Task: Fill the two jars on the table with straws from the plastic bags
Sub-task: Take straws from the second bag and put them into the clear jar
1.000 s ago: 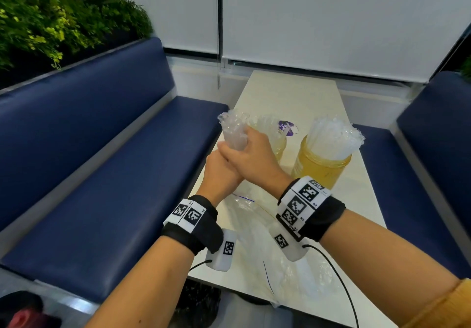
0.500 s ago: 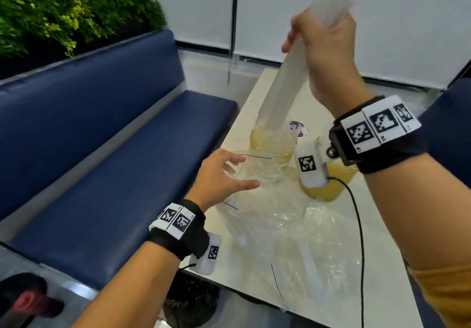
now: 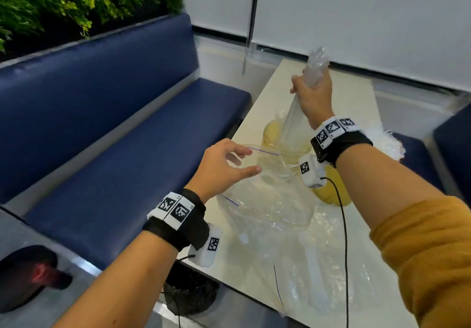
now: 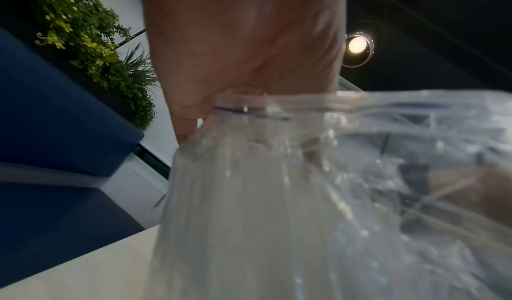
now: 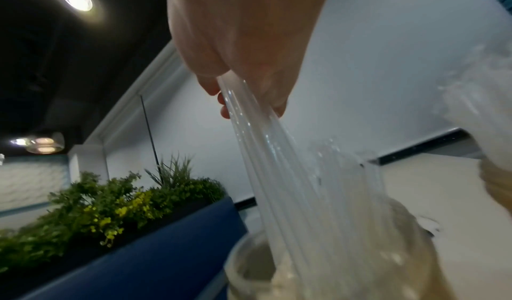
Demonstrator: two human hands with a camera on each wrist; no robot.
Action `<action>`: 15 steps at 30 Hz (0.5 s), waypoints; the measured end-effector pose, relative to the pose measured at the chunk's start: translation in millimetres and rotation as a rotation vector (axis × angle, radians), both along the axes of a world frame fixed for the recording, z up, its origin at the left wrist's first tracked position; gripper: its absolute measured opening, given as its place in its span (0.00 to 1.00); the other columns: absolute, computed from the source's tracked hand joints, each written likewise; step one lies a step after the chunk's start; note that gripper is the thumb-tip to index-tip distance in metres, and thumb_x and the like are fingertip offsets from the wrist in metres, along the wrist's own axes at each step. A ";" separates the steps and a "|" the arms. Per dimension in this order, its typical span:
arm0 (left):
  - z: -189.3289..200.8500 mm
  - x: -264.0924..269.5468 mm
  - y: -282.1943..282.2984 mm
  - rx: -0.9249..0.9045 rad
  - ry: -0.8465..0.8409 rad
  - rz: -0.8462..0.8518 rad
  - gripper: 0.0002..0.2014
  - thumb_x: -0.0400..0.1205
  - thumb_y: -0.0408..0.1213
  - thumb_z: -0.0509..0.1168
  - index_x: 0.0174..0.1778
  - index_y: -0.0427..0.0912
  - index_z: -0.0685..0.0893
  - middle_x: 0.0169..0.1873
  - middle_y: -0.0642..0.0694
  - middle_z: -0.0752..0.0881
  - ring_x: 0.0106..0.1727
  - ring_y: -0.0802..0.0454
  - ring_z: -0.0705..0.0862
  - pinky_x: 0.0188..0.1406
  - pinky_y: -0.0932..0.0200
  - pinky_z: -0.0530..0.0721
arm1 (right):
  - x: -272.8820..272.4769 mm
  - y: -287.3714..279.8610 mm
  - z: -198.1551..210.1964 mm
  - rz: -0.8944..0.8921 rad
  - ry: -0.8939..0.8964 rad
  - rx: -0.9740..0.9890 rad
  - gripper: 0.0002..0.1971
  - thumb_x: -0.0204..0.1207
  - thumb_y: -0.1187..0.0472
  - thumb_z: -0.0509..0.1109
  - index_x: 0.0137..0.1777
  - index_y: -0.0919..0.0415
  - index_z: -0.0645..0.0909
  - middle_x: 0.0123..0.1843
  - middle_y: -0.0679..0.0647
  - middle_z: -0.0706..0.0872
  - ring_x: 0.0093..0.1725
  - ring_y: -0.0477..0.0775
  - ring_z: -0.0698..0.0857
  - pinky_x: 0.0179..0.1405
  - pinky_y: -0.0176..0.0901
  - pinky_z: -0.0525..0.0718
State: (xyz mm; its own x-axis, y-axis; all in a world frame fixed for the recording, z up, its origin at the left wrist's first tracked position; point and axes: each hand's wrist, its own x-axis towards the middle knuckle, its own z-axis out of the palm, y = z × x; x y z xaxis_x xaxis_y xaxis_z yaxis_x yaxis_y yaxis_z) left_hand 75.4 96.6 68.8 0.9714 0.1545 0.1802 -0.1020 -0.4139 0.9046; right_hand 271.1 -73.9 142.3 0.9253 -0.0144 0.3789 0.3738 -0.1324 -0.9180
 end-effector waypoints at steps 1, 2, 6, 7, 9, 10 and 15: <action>-0.3 -0.2 0.5 0.003 -0.005 -0.003 0.18 0.70 0.47 0.84 0.53 0.51 0.90 0.54 0.50 0.89 0.49 0.57 0.89 0.45 0.80 0.80 | 2.9 -2.4 -9.9 -0.006 0.012 -0.017 0.25 0.77 0.60 0.73 0.73 0.64 0.73 0.62 0.61 0.83 0.48 0.57 0.87 0.42 0.39 0.88; -0.6 -0.4 0.8 0.004 -0.009 -0.005 0.18 0.70 0.47 0.84 0.54 0.51 0.90 0.54 0.50 0.89 0.49 0.57 0.89 0.46 0.80 0.80 | 3.7 -4.9 -19.4 -0.023 0.038 -0.035 0.23 0.78 0.58 0.73 0.71 0.64 0.74 0.56 0.56 0.85 0.46 0.55 0.88 0.46 0.46 0.89; -2.4 -1.6 3.2 -0.012 -0.019 -0.004 0.18 0.71 0.46 0.84 0.55 0.47 0.91 0.53 0.52 0.89 0.48 0.58 0.89 0.45 0.78 0.81 | 5.3 -12.2 -48.8 -0.079 0.132 -0.137 0.24 0.74 0.46 0.75 0.63 0.61 0.79 0.46 0.49 0.90 0.51 0.52 0.90 0.61 0.59 0.88; -2.6 -1.8 3.4 -0.021 -0.023 -0.005 0.18 0.71 0.45 0.84 0.55 0.47 0.91 0.53 0.52 0.89 0.48 0.58 0.89 0.45 0.77 0.81 | 5.6 -13.6 -52.6 -0.089 0.126 -0.193 0.25 0.71 0.42 0.77 0.60 0.60 0.82 0.48 0.50 0.91 0.52 0.53 0.90 0.59 0.56 0.88; -2.9 -1.5 3.3 -0.039 -0.026 -0.005 0.17 0.71 0.44 0.84 0.54 0.47 0.91 0.53 0.52 0.89 0.48 0.59 0.89 0.45 0.75 0.82 | 1.6 -13.7 -54.7 -0.092 0.078 -0.328 0.22 0.67 0.42 0.81 0.47 0.60 0.83 0.41 0.49 0.87 0.42 0.50 0.86 0.44 0.45 0.84; -2.8 -1.3 2.7 -0.047 -0.023 -0.007 0.17 0.71 0.44 0.84 0.54 0.48 0.91 0.53 0.53 0.89 0.48 0.59 0.89 0.45 0.74 0.83 | 0.1 -13.7 -55.3 -0.112 0.033 -0.387 0.21 0.66 0.44 0.83 0.43 0.59 0.80 0.37 0.46 0.83 0.37 0.47 0.82 0.40 0.42 0.79; -3.6 0.4 0.5 -0.063 -0.020 -0.017 0.17 0.72 0.46 0.83 0.54 0.50 0.91 0.55 0.55 0.89 0.49 0.60 0.89 0.44 0.67 0.86 | -3.8 -21.5 -57.6 -0.172 -0.154 -0.305 0.49 0.61 0.53 0.88 0.78 0.49 0.63 0.67 0.49 0.79 0.60 0.50 0.81 0.61 0.40 0.79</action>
State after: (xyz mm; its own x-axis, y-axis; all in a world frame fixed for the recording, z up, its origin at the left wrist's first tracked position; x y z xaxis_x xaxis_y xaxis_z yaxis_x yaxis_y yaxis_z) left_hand 75.8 97.1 65.3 0.9704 0.1495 0.1899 -0.1266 -0.3545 0.9264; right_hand 267.3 -95.4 84.7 0.8510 -0.0295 0.5243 0.4531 -0.4634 -0.7615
